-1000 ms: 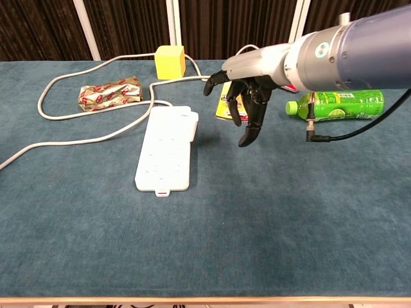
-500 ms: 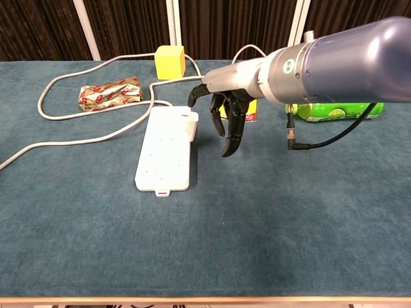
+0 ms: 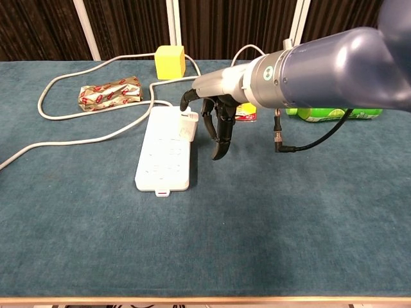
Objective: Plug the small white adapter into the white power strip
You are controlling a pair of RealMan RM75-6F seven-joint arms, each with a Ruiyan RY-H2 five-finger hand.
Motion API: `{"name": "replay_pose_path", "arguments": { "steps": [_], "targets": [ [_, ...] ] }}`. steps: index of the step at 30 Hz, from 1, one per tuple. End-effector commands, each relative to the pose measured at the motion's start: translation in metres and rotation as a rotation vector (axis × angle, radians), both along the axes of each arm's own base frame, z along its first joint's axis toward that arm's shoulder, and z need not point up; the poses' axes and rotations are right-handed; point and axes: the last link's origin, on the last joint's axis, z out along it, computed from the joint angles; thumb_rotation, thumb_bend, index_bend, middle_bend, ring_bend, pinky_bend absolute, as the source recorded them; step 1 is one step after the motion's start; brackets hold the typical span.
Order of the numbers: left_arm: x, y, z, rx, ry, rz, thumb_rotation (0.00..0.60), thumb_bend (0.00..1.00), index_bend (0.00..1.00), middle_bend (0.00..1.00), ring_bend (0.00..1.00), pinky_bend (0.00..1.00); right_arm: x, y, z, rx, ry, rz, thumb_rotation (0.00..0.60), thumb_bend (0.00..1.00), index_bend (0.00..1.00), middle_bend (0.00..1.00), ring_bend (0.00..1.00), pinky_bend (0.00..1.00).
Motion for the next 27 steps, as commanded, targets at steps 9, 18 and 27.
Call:
{"name": "replay_pose_path", "arguments": {
  "steps": [9,18,27],
  "targets": [
    [0.0,0.0,0.0,0.002,0.001,0.002,0.6,0.08,0.18,0.0,0.0,0.0,0.001,0.0,-0.006,0.008,0.011,0.002,0.6,0.21,0.1,0.49,0.51,0.4],
    [-0.001,0.0,0.001,0.005,0.0,0.002,0.6,0.08,0.18,0.0,0.0,0.0,0.004,0.001,-0.01,0.011,0.008,0.006,0.6,0.21,0.11,0.5,0.52,0.39],
    [-0.001,0.0,0.002,0.007,-0.002,0.003,0.6,0.08,0.18,0.0,0.0,0.0,0.004,0.004,-0.015,0.024,0.022,0.014,0.6,0.21,0.24,0.5,0.52,0.39]
  ]
}}
